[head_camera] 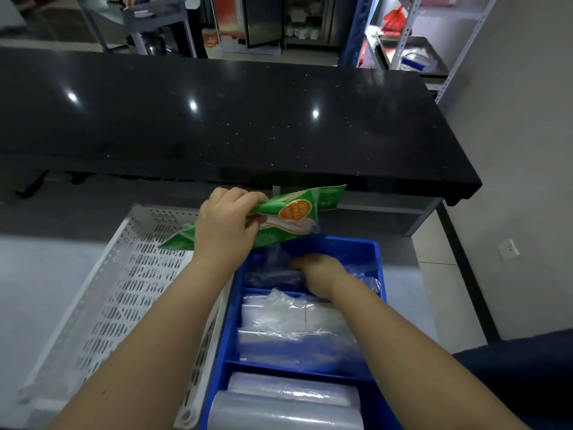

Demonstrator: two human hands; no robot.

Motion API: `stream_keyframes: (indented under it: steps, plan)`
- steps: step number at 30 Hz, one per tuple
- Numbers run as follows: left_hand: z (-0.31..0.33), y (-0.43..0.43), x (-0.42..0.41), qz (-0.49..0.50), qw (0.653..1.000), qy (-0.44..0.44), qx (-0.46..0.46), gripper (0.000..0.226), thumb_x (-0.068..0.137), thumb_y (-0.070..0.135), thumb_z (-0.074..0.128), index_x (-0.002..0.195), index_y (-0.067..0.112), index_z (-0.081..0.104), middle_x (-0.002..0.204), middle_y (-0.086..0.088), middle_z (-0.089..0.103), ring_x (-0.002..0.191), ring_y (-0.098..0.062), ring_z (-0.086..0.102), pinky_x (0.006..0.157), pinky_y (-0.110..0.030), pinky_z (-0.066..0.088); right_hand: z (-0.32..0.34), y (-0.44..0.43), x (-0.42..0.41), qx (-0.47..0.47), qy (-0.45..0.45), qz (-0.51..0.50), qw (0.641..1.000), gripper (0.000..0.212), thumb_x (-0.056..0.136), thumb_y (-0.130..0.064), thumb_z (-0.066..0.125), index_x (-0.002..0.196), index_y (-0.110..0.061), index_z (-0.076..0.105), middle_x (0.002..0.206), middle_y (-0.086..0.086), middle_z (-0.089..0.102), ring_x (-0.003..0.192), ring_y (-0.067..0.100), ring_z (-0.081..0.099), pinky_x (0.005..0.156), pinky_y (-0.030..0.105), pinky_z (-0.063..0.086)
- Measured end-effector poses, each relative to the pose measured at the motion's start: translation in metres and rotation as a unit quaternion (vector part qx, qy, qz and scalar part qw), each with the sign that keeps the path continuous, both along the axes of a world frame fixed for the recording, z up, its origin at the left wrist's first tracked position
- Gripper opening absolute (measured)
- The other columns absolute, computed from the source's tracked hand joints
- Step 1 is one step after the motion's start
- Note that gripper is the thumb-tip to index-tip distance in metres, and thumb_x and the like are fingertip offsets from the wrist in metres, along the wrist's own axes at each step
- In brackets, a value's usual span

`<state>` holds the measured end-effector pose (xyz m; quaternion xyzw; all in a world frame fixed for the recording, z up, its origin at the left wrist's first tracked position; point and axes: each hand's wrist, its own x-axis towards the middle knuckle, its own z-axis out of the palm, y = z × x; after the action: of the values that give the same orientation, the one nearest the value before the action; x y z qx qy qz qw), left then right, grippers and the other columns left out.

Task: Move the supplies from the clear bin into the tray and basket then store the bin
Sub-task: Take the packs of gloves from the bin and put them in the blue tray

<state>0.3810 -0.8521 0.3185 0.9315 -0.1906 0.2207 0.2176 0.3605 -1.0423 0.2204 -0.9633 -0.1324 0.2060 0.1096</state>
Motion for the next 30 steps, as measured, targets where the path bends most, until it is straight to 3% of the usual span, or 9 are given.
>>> stream_keyframes:
  steps: [4,7,13,22,26,30]
  plan:
    - [0.011,0.000,0.003,-0.009,1.000,0.000,-0.006,0.035,0.074,0.010,0.073,0.108,0.016,0.068,0.096,-0.002,0.068,0.089,-0.028,0.053,0.072,-0.038,0.041,0.027,0.000,-0.025,-0.023,-0.175,0.034,0.984,0.039,0.070,0.002,0.065,0.105,-0.016,0.061,0.094,0.010,0.060,0.085,0.033,0.057,0.059,0.032,0.033]
    - [0.023,-0.011,0.003,-0.026,1.000,0.016,-0.005,0.036,0.076,0.011,0.070,0.111,0.020,0.067,0.097,0.000,0.068,0.090,-0.027,0.053,0.071,-0.036,0.041,0.054,-0.007,-0.055,-0.007,-0.250,0.032,0.968,0.040,0.048,0.010,0.072,0.083,-0.009,0.064,0.069,0.010,0.055,0.059,0.029,0.051,0.050,0.030,0.026]
    - [0.026,-0.060,-0.001,-0.076,0.988,0.131,-0.013,0.039,0.077,0.027,0.073,0.114,0.033,0.064,0.102,0.004,0.068,0.099,-0.022,0.057,0.074,-0.038,0.052,0.082,-0.030,-0.101,-0.010,-0.294,-0.024,0.955,0.037,0.054,0.007,0.072,0.087,-0.009,0.067,0.075,0.010,0.059,0.067,0.032,0.055,0.052,0.034,0.038]
    - [-0.025,-0.084,0.004,-0.101,0.968,0.231,0.011,0.035,0.078,0.019,0.067,0.108,0.037,0.065,0.099,0.007,0.070,0.091,-0.017,0.062,0.071,-0.036,0.054,0.075,-0.038,-0.124,-0.001,-0.275,-0.075,0.958,0.031,0.052,0.010,0.068,0.078,-0.006,0.066,0.072,0.011,0.061,0.064,0.031,0.055,0.049,0.037,0.044]
    - [-0.035,-0.069,0.017,-0.108,0.957,0.261,0.060,0.038,0.080,0.023,0.071,0.115,0.035,0.064,0.107,0.008,0.069,0.095,-0.017,0.062,0.075,-0.036,0.054,0.067,-0.034,-0.119,-0.039,-0.250,-0.079,0.964,0.028,0.070,0.002,0.062,0.095,-0.011,0.064,0.088,0.007,0.060,0.078,0.027,0.053,0.063,0.041,0.046]
    - [-0.037,-0.058,0.031,-0.115,0.945,0.287,0.107,0.040,0.077,0.028,0.077,0.113,0.036,0.064,0.096,0.014,0.070,0.089,-0.012,0.062,0.072,-0.031,0.051,0.060,-0.035,-0.112,-0.054,-0.241,-0.088,0.965,0.025,0.077,-0.004,0.058,0.100,-0.015,0.061,0.091,0.002,0.058,0.082,0.023,0.051,0.070,0.037,0.046]
